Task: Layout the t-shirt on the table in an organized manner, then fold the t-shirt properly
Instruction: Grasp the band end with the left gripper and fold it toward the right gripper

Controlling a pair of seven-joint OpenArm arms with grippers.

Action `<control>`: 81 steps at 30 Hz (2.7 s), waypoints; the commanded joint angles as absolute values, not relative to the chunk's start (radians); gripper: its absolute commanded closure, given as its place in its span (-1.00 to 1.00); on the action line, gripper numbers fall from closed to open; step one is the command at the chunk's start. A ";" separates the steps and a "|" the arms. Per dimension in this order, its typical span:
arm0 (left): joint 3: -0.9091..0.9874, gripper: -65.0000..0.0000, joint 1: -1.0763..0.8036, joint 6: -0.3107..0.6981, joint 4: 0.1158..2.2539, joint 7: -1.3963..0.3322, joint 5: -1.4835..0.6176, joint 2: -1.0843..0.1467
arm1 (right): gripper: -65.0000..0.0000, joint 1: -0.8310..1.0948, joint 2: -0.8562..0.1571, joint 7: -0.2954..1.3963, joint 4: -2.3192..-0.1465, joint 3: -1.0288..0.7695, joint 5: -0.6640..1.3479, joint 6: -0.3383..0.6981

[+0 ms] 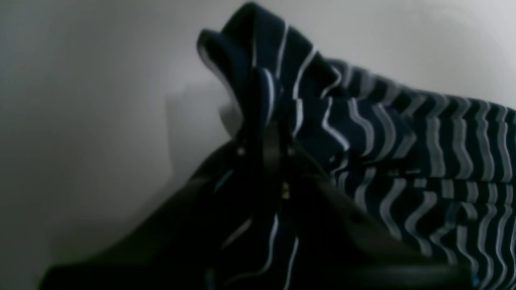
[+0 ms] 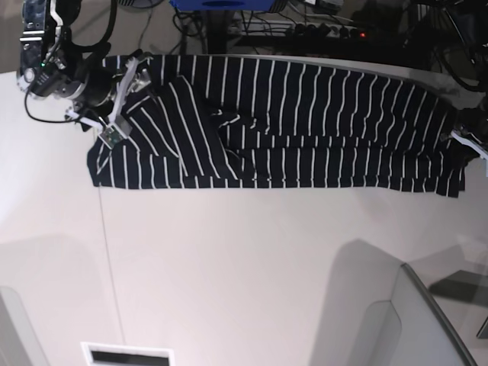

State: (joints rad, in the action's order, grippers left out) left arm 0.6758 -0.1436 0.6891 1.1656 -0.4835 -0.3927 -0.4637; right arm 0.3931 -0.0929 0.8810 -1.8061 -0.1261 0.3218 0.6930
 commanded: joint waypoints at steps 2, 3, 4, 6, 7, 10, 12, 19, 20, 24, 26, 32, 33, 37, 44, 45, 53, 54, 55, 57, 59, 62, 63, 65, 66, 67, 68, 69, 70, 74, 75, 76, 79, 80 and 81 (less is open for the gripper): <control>0.680 1.00 -0.206 0.698 1.325 -0.467 -0.349 -0.444 | -0.46 0.374 -0.102 0.862 -1.825 -0.131 0.338 0.698; 0.680 1.00 -0.229 0.650 1.386 -0.467 -0.323 -0.414 | -0.46 0.374 -0.102 0.862 -1.825 -0.131 0.338 0.698; 0.680 1.00 -0.252 0.604 1.454 -0.469 -0.288 -0.375 | -0.46 0.369 -0.104 0.862 -1.825 -0.131 0.338 0.698; 0.680 1.00 -0.283 0.558 1.558 -0.506 -0.217 -0.305 | -0.46 0.360 -0.104 0.866 -1.825 -0.131 0.338 0.698; 0.680 1.00 -0.283 0.556 1.596 -0.541 -0.185 -0.269 | -0.46 0.360 -0.104 0.866 -1.825 -0.131 0.338 0.698; 0.680 1.00 -0.283 0.556 1.687 -0.641 -0.110 -0.171 | -0.46 0.351 -0.104 0.866 -1.825 -0.131 0.338 0.698; 0.673 1.00 -0.283 0.556 1.736 -0.667 -0.073 -0.104 | -0.46 0.346 -0.104 0.866 -1.825 -0.133 0.338 0.698; 0.475 1.00 -0.295 0.556 1.794 -0.673 0.025 -0.001 | -0.46 0.341 -0.104 0.863 -1.825 -0.140 0.338 0.698; 0.450 1.00 -0.295 0.556 1.794 -0.673 0.041 0.010 | -0.46 0.341 -0.104 0.866 -1.825 -0.159 0.338 0.698; 0.332 1.00 -0.292 0.555 1.793 -0.673 0.120 0.050 | -0.46 0.340 -0.104 0.868 -1.822 -0.226 0.338 0.698; 0.274 1.00 -0.292 0.553 1.790 -0.673 0.153 0.070 | -0.47 0.340 -0.104 0.868 -1.822 -0.257 0.338 0.698; 0.105 1.00 -0.288 0.443 1.782 -0.673 0.180 0.096 | -0.47 0.340 -0.104 0.865 -1.822 -0.292 0.338 0.698; 0.082 1.00 -0.288 0.432 1.778 -0.673 0.176 0.096 | -0.46 0.340 -0.104 0.865 -1.822 -0.292 0.338 0.698; 0.031 1.00 -0.286 0.429 1.747 -0.673 0.182 0.096 | -0.46 0.340 -0.104 0.863 -1.822 -0.292 0.338 0.698; 0.031 1.00 -0.286 0.429 1.705 -0.670 0.177 0.097 | -0.46 0.340 -0.104 0.863 -1.822 -0.292 0.338 0.698; 0.031 1.00 -0.286 0.429 1.705 -0.670 0.177 0.099 | -0.46 0.340 -0.104 0.863 -1.822 -0.292 0.338 0.698; 0.031 1.00 -0.259 0.429 1.696 -0.671 0.176 0.105 | -0.46 0.340 -0.104 0.863 -1.821 -0.292 0.338 0.698; 0.031 1.00 -0.257 0.429 1.692 -0.670 0.176 0.113 | -0.46 0.340 -0.104 0.863 -1.821 -0.292 0.338 0.698; 0.033 1.00 -0.255 0.429 1.692 -0.670 0.176 0.113 | -0.46 0.340 -0.104 0.863 -1.821 -0.292 0.338 0.698; 0.030 1.00 -0.242 0.429 1.690 -0.671 0.176 0.114 | -0.46 0.340 -0.104 0.863 -1.821 -0.292 0.338 0.698; 0.030 1.00 -0.236 0.429 1.681 -0.671 0.176 0.114 | -0.46 0.341 -0.104 0.863 -1.821 -0.292 0.338 0.698; 0.030 1.00 -0.229 0.429 1.664 -0.671 0.176 0.114 | -0.46 0.341 -0.104 0.863 -1.821 -0.292 0.338 0.698; 0.030 1.00 -0.229 0.429 1.658 -0.671 0.176 0.114 | -0.46 0.341 -0.104 0.863 -1.821 -0.292 0.338 0.698; 0.030 1.00 -0.229 0.429 1.650 -0.671 0.176 0.114 | -0.46 0.340 -0.104 0.863 -1.819 -0.292 0.338 0.698; 0.030 1.00 -0.229 0.429 1.647 -0.671 0.176 0.114 | -0.46 0.340 -0.104 0.863 -1.819 -0.292 0.338 0.698; 0.028 1.00 -0.229 0.429 1.646 -0.671 0.176 0.114 | -0.46 0.340 -0.104 0.863 -1.819 -0.292 0.338 0.698; 0.025 1.00 -0.229 0.429 1.641 -0.671 0.176 0.114 | -0.46 0.340 -0.104 0.863 -1.819 -0.292 0.338 0.698; 0.010 1.00 -0.229 0.429 1.638 -0.671 0.177 0.113 | -0.46 0.340 -0.104 0.863 -1.819 -0.292 0.338 0.698; -0.002 1.00 -0.229 0.429 1.632 -0.671 0.179 0.111 | -0.46 0.340 -0.104 0.863 -1.819 -0.292 0.338 0.698; -0.018 1.00 -0.228 0.429 1.626 -0.671 0.177 0.111 | -0.46 0.340 -0.104 0.863 -1.819 -0.292 0.338 0.698; -0.018 1.00 -0.228 0.429 1.627 -0.671 0.177 0.111 | -0.46 0.340 -0.104 0.865 -1.819 -0.292 0.338 0.698; -0.018 1.00 -0.228 0.429 1.629 -0.671 0.177 0.111 | -0.46 0.340 -0.104 0.865 -1.819 -0.292 0.338 0.698; -0.018 0.52 -0.216 0.429 1.632 -0.671 0.177 0.111 | -0.46 0.340 -0.104 0.865 -1.819 -0.292 0.338 0.698; -0.018 0.36 -0.216 0.429 1.633 -0.671 0.177 0.111 | -0.46 0.340 -0.104 0.866 -1.819 -0.292 0.338 0.698; -0.018 0.22 -0.216 0.429 1.635 -0.671 0.177 0.111 | -0.46 0.340 -0.104 0.866 -1.819 -0.291 0.338 0.698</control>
State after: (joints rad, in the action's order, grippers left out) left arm -0.0147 -0.2218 0.4259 1.6127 -0.6922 0.1860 0.1059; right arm 0.3462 -0.0959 0.8818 -1.8061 -0.2882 0.3260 0.6933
